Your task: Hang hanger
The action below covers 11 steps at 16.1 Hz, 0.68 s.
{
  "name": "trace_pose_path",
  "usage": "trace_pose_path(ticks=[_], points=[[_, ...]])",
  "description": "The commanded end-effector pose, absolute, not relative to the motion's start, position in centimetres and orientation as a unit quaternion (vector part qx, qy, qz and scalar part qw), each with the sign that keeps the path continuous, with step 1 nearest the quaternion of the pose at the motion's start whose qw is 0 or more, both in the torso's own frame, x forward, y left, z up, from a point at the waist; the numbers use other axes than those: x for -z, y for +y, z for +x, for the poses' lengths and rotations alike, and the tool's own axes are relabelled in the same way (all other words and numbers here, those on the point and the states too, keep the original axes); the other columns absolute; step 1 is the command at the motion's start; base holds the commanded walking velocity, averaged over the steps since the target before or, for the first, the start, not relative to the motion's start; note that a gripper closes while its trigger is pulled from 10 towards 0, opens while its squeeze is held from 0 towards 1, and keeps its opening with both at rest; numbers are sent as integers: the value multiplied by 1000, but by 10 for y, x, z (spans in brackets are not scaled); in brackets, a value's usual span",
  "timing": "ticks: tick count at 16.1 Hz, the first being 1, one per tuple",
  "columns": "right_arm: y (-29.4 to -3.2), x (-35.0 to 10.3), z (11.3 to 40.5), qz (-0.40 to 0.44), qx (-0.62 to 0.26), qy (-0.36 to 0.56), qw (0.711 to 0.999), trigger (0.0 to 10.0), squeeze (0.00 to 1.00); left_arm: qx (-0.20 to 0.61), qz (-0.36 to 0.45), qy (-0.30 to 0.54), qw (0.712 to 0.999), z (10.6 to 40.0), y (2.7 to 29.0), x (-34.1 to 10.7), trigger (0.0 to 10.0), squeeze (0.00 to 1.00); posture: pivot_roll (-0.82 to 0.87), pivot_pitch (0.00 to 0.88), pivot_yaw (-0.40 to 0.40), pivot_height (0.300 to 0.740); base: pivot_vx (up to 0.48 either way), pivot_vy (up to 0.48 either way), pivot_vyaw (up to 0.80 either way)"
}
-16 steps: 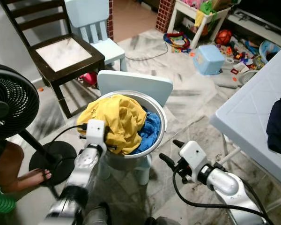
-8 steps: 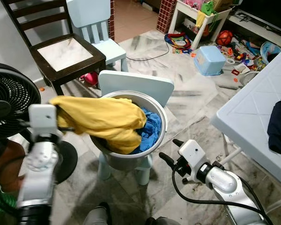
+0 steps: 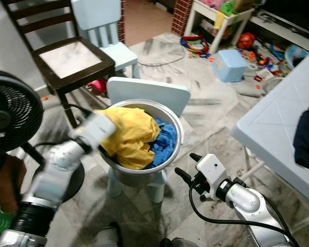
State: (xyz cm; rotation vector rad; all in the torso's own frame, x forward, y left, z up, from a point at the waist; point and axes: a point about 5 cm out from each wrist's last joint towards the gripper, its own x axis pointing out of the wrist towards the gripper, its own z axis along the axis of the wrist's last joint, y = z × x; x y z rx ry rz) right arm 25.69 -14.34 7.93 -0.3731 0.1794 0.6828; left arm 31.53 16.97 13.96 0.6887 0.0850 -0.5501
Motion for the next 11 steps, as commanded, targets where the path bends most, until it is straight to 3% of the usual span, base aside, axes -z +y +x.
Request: trace_pose_path(ticks=[1, 3, 5, 7, 8, 10, 11], points=[[-147, -80, 255, -184, -327, 86, 923, 10000, 0, 348, 357, 75, 863, 307, 153, -126, 0, 0, -21, 147, -100, 740, 0, 0, 0], [-147, -81, 256, -185, -328, 85, 923, 10000, 0, 458, 369, 123, 799, 286, 134, -100, 0, 0, -22, 147, -101, 740, 0, 0, 0], [-147, -82, 257, -186, -326, 84, 923, 10000, 0, 497, 361, 138, 777, 275, 126, -91, 0, 0, -29, 148, -105, 740, 0, 0, 0], [-148, -82, 257, -186, -325, 84, 923, 10000, 0, 470, 357, 131, 796, 280, 128, -90, 0, 0, -26, 149, -106, 740, 0, 0, 0], [-146, -81, 257, -186, -325, 85, 923, 10000, 0, 421, 337, 114, 834, 293, 133, -97, 0, 0, -26, 149, -106, 740, 0, 0, 0], [-143, -80, 256, -185, -328, 84, 923, 10000, 0, 372, 338, 106, 858, 305, 142, -101, 0, 0, -23, 149, -108, 740, 0, 0, 0], [-142, -80, 256, -184, -329, 84, 922, 10000, 0, 323, 297, 107, 892, 313, 149, -103, 0, 0, -24, 148, -107, 740, 0, 0, 0]])
